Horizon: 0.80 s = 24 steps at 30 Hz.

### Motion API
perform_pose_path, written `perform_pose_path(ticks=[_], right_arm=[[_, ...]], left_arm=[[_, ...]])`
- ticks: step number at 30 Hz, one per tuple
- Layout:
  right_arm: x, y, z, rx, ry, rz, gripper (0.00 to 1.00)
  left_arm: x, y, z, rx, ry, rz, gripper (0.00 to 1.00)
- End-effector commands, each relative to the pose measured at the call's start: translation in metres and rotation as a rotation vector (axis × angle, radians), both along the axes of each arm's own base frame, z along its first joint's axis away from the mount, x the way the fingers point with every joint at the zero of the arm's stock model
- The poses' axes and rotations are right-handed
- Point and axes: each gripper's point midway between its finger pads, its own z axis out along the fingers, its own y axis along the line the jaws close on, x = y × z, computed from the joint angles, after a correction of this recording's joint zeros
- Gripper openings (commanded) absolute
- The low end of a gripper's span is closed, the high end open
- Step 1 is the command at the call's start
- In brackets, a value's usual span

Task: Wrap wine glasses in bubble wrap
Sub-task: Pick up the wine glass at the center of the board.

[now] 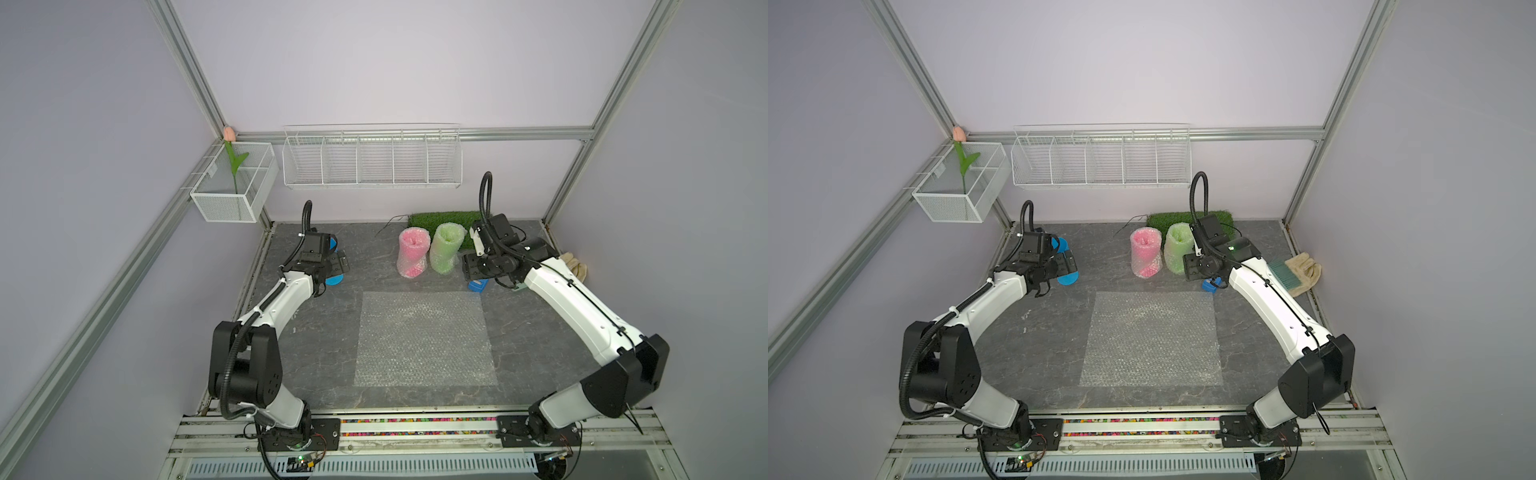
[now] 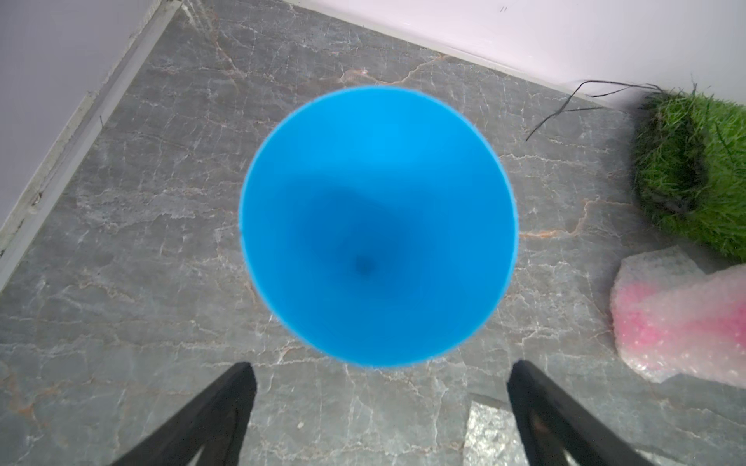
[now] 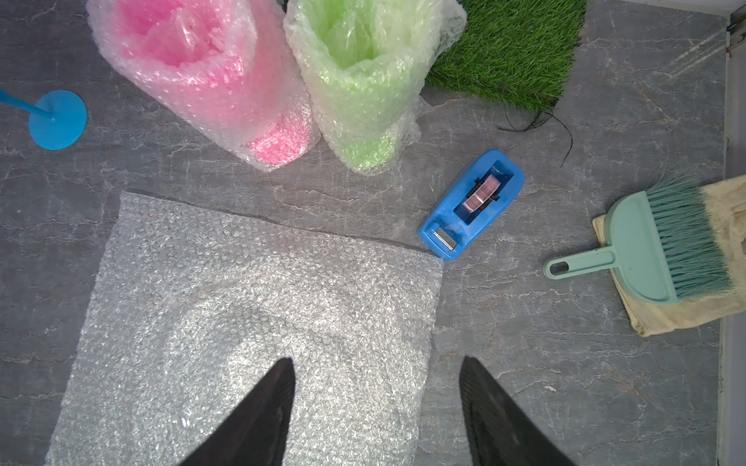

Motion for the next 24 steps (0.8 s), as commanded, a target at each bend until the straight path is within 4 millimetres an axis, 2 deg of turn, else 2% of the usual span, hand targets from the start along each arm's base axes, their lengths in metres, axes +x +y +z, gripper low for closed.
perform_pose_path(ticks=[1,10,18,24], right_arm=[[-0.007,-0.005,0.007,0.007,-0.006,-0.001,0.69],[-0.008,-0.007,0.006,-0.006,-0.001,0.0,0.69],[-0.009,-0.009,0.004,-0.018,0.003,-0.001,0.69],[-0.009,-0.009,0.006,-0.017,-0.001,0.002,0.7]], left_arm=[[0.019,0.001,0.001,0.004,-0.008,-0.004,0.99],[0.052,0.002,-0.019,0.029,-0.007,0.013,0.99],[0.068,0.007,-0.028,0.063,-0.027,0.035,1.0],[0.072,0.007,-0.032,0.072,-0.034,0.032,0.88]])
